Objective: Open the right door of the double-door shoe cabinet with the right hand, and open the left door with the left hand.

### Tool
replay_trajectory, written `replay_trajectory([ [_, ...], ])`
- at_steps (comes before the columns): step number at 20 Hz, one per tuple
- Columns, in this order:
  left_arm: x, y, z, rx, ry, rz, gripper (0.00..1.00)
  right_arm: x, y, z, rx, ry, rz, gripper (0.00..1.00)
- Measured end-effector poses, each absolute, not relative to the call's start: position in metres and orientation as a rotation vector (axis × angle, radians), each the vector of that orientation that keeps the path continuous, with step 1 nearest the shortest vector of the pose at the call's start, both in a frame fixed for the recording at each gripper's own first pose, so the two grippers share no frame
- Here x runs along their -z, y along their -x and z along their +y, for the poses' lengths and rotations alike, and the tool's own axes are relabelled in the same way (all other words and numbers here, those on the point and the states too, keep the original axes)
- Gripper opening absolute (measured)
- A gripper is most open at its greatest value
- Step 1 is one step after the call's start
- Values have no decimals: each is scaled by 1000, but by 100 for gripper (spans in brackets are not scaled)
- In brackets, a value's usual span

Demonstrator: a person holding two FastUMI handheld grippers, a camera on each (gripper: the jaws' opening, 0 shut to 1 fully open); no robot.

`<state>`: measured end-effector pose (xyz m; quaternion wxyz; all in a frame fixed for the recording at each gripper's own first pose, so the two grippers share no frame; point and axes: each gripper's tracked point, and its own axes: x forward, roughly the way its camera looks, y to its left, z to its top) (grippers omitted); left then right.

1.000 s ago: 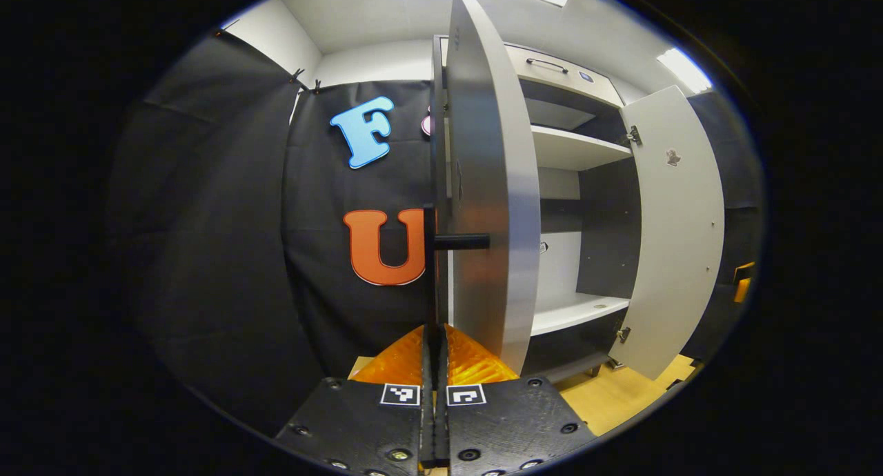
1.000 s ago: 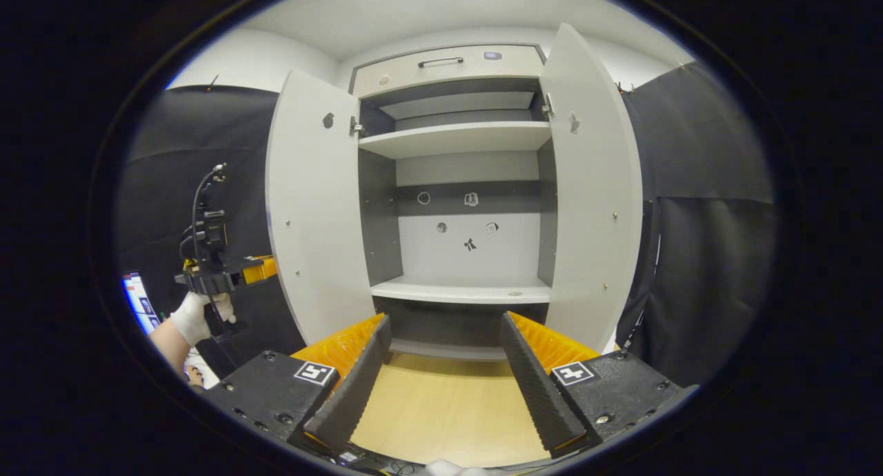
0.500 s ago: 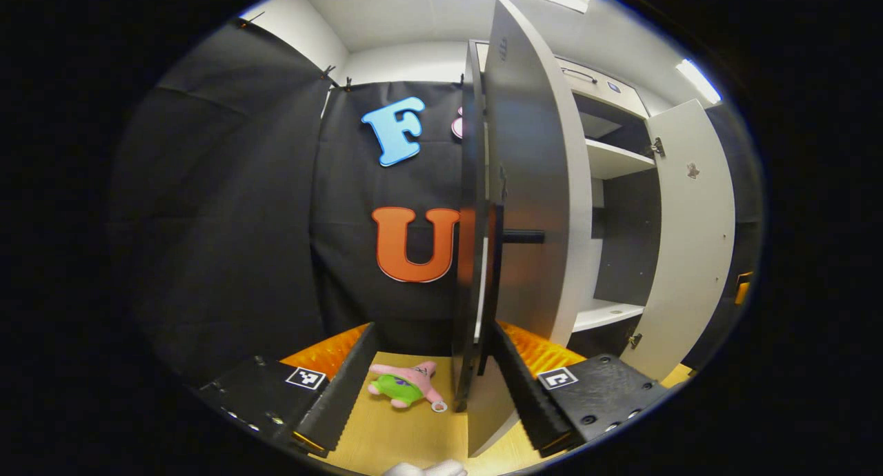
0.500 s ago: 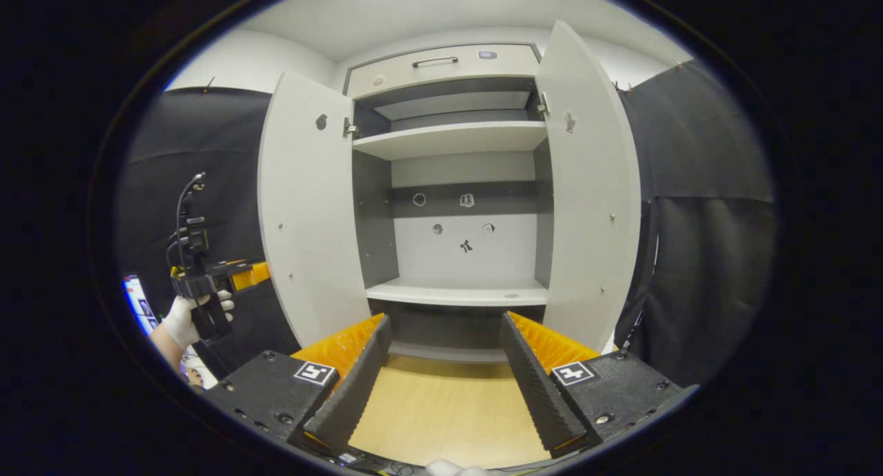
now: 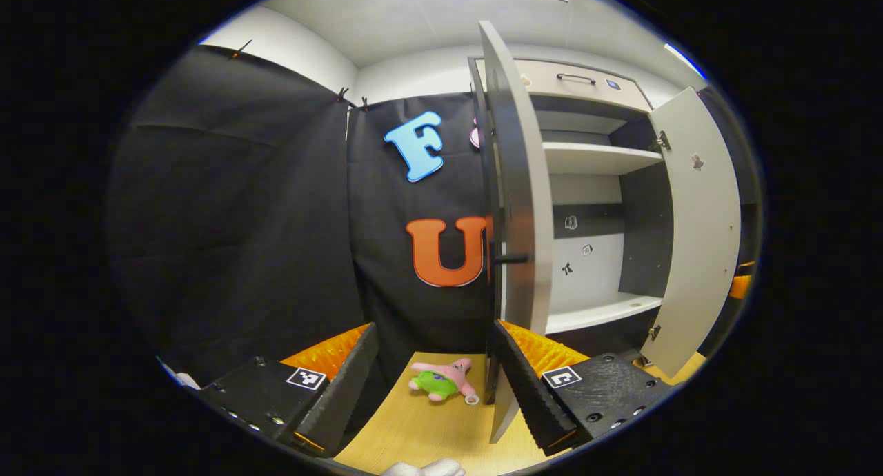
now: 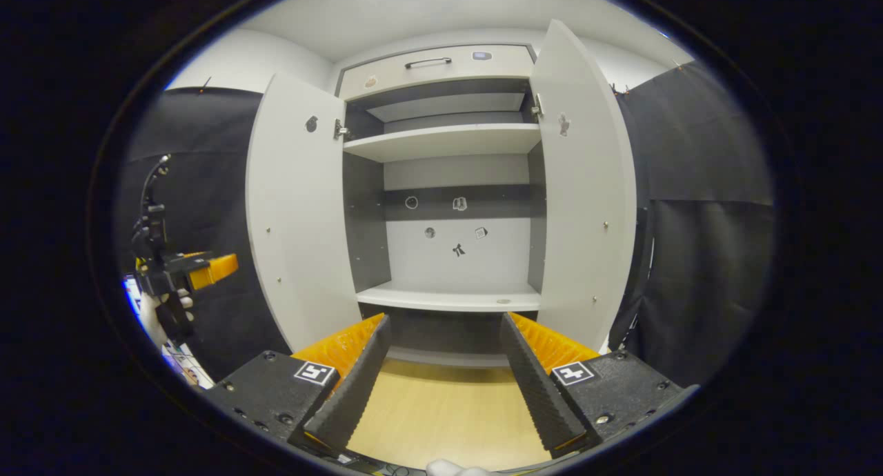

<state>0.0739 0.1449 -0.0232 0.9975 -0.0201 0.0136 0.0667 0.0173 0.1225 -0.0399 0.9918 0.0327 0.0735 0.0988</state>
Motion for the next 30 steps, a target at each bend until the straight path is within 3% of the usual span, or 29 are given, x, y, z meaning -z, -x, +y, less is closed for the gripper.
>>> replay_trajectory([
  [6, -14, -73, 75, -88, 27, -6, 98, 33, -24, 98, -153, -60, 128, 99],
  [12, 12, -78, 0, 7, 45, 54, 96, 34, -29, 76, -113, -57, 130, 99],
  [22, 45, -65, -33, 20, 59, 113, 96, 49, -30, 52, -63, -58, 157, 99],
  [23, 44, -66, -33, 21, 62, 108, 100, 49, -30, 53, -62, -61, 156, 99],
  [24, 43, -66, -33, 23, 63, 104, 96, 48, -30, 54, -62, -64, 154, 99],
  [30, 40, -66, -33, 29, 63, 99, 96, 45, -29, 56, -53, -66, 146, 99],
])
